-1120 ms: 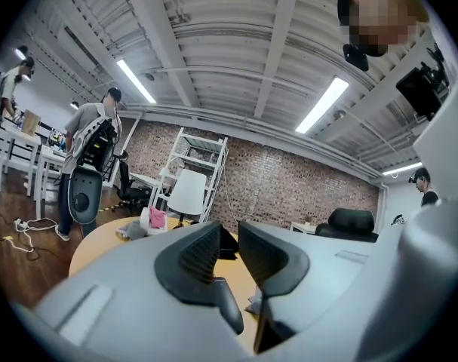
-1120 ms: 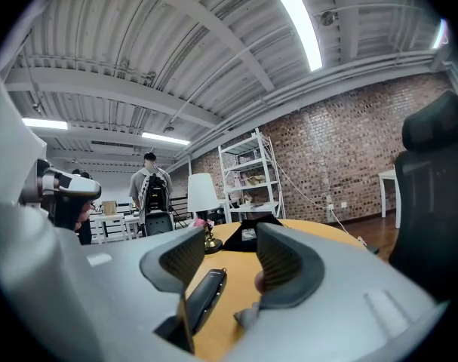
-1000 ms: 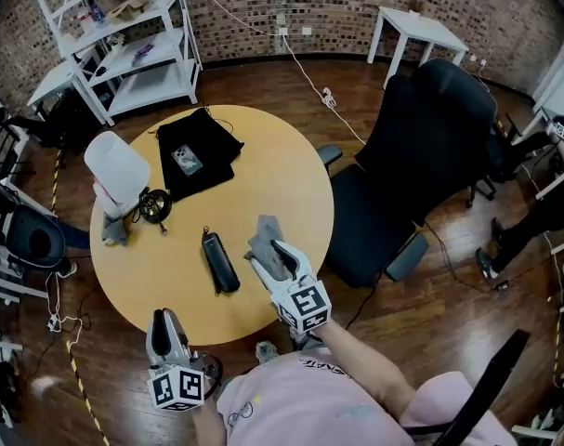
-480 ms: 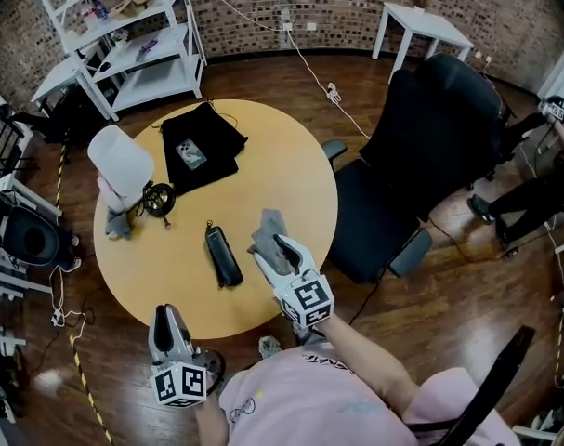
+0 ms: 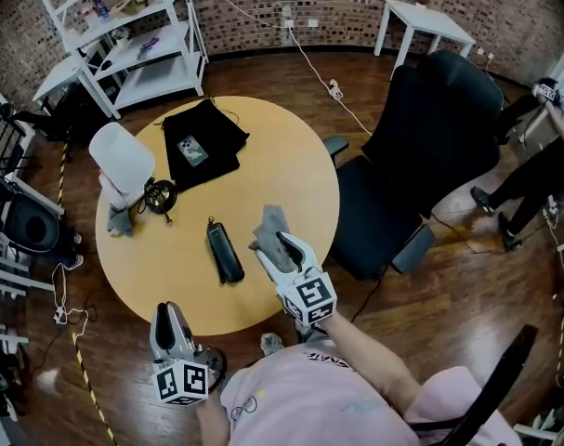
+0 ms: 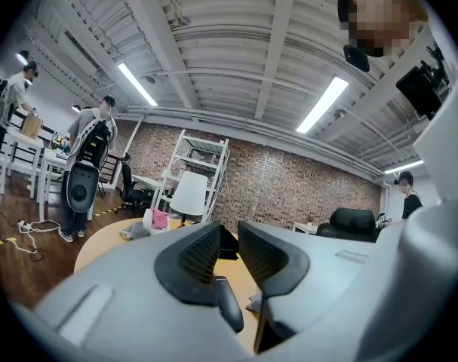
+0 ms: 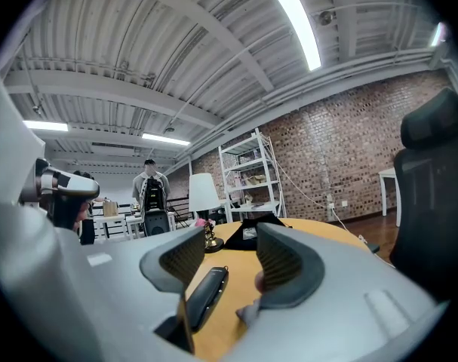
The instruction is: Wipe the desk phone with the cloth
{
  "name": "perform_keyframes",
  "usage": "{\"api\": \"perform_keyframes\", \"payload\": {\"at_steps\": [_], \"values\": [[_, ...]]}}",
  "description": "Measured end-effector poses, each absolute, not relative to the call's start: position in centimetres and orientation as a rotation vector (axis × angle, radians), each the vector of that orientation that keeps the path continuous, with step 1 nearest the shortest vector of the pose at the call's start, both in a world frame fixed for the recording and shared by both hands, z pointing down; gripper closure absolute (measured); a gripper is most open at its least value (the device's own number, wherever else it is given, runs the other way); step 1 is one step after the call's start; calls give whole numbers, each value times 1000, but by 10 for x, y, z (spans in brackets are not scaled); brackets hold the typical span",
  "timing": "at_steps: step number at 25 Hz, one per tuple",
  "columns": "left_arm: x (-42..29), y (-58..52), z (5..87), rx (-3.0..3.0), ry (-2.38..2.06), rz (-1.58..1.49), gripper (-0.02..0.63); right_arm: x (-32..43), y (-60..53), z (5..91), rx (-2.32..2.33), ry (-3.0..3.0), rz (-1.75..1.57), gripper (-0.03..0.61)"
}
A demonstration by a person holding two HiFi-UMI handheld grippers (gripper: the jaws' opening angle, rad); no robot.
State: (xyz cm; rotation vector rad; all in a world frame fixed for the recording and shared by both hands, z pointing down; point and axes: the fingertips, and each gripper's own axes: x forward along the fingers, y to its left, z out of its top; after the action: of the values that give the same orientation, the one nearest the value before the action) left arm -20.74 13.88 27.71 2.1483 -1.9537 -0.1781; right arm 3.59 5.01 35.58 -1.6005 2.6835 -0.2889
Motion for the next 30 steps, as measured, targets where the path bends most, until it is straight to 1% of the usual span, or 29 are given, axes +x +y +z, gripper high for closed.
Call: {"api": "perform_keyframes", "payload": {"at_steps": [12, 30], "values": [[-214, 141, 276, 2147, -1960, -190, 535, 26, 53, 359, -1577, 2747, -259, 368], [-207, 142, 279, 2154, -1946, -188, 535, 32, 57, 363, -1587, 2749, -267, 368]]}}
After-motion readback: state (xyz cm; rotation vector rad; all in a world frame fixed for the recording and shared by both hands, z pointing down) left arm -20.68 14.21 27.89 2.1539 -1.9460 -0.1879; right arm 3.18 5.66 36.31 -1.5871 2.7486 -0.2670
